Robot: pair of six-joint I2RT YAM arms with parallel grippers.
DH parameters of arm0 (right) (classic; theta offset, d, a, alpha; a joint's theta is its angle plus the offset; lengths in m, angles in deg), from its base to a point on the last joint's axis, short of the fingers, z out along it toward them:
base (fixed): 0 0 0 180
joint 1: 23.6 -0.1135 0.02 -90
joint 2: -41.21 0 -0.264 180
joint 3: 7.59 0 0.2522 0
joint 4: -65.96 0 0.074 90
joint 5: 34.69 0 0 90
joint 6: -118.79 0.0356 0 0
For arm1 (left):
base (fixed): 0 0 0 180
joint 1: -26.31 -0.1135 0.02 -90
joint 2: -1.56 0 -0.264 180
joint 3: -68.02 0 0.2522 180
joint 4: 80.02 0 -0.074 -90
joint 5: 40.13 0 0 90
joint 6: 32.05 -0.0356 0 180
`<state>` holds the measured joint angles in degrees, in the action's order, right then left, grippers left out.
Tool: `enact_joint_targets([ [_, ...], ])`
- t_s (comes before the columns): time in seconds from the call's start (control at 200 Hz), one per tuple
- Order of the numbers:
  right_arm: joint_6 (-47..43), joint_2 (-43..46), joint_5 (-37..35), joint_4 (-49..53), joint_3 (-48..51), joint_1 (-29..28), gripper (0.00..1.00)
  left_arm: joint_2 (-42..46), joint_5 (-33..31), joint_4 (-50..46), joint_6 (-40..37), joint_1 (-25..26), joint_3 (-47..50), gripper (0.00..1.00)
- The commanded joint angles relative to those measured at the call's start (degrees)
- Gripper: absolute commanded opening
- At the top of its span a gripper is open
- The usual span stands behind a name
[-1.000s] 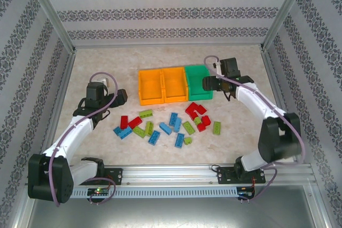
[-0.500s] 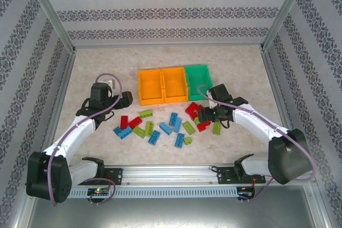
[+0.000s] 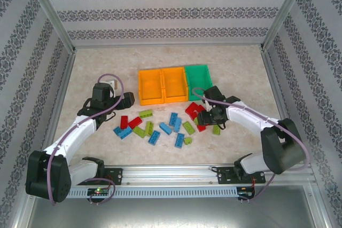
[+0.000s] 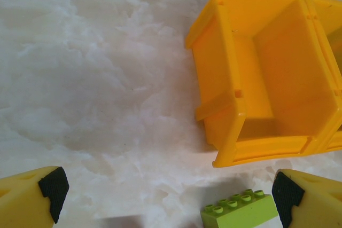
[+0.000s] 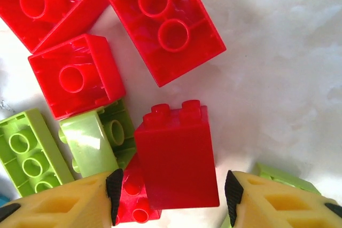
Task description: Sort the legos into containers by color
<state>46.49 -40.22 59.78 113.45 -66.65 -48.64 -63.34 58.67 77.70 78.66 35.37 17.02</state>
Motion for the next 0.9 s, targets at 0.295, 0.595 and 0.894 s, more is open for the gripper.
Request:
enact_joint_targets([
  [0.295, 1.1, -4.9, -4.1, 3.5, -4.0, -0.6, 0.47, 0.6, -0.4, -0.1, 0.6, 1.1, -0.1, 1.00],
  [0.595, 1.4, -4.5, -5.8, 4.2, -4.3, -0.5, 0.42, -0.1, -0.2, 0.4, 0.5, 1.1, 0.0, 0.99],
  [0.894, 2.3, 1.2, -5.7, 3.0, -5.4, -0.4, 0.25, -0.8, -4.2, -1.8, 1.7, 1.2, -0.3, 1.00],
])
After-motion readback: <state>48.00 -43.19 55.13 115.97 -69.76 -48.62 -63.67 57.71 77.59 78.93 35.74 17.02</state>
